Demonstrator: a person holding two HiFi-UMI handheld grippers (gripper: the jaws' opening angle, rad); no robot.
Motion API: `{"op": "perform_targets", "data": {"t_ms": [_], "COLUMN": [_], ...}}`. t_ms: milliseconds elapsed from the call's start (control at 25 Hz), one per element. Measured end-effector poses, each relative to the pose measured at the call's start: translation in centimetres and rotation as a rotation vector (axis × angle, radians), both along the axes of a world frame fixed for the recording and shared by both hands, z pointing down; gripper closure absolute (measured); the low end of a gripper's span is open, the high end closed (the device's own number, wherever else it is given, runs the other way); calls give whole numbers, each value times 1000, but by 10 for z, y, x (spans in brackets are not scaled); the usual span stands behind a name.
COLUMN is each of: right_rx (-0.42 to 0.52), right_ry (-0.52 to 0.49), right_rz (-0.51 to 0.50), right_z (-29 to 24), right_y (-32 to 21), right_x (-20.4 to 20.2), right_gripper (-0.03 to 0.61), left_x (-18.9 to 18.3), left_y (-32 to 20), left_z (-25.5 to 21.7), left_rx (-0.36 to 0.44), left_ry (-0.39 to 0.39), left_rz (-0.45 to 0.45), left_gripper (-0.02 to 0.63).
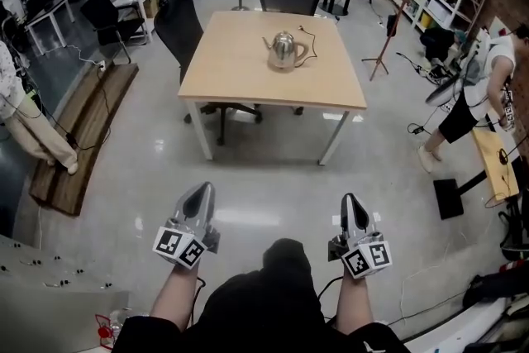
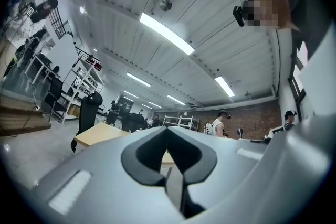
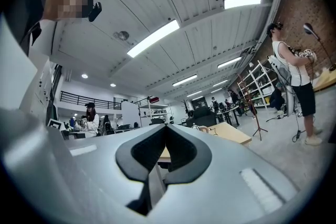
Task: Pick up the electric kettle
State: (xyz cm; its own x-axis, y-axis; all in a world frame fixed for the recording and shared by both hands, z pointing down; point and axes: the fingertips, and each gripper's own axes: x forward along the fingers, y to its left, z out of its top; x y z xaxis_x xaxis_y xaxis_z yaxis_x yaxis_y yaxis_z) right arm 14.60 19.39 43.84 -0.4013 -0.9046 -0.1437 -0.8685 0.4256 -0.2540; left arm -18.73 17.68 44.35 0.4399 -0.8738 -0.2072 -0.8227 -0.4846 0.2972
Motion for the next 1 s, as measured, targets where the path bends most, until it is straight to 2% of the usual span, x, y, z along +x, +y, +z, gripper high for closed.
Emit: {"op": "perform_targets", "data": {"t_ms": [240,480,840,1000], "right_rx": [12,13,33,27], "right_ry": [-9,4,3,5], "right_rz": [-5,-3,-29,-39], "right_z": [-1,0,-3,-1], "right_y": [-39,-99,-172,-195], "right_x": [-2,13,27,33], "right_gripper": [575,577,577,577], "left_x": [8,24,55,66], "left_y": [-38,-88,-146,-168], "left_z": [0,-3,-17,-16], "left_rx": [2,9,61,59], "left_ry": [2,-5,12,6], "left_rz": [4,-19,-17,-26], "left_gripper": [615,615,615,615]}}
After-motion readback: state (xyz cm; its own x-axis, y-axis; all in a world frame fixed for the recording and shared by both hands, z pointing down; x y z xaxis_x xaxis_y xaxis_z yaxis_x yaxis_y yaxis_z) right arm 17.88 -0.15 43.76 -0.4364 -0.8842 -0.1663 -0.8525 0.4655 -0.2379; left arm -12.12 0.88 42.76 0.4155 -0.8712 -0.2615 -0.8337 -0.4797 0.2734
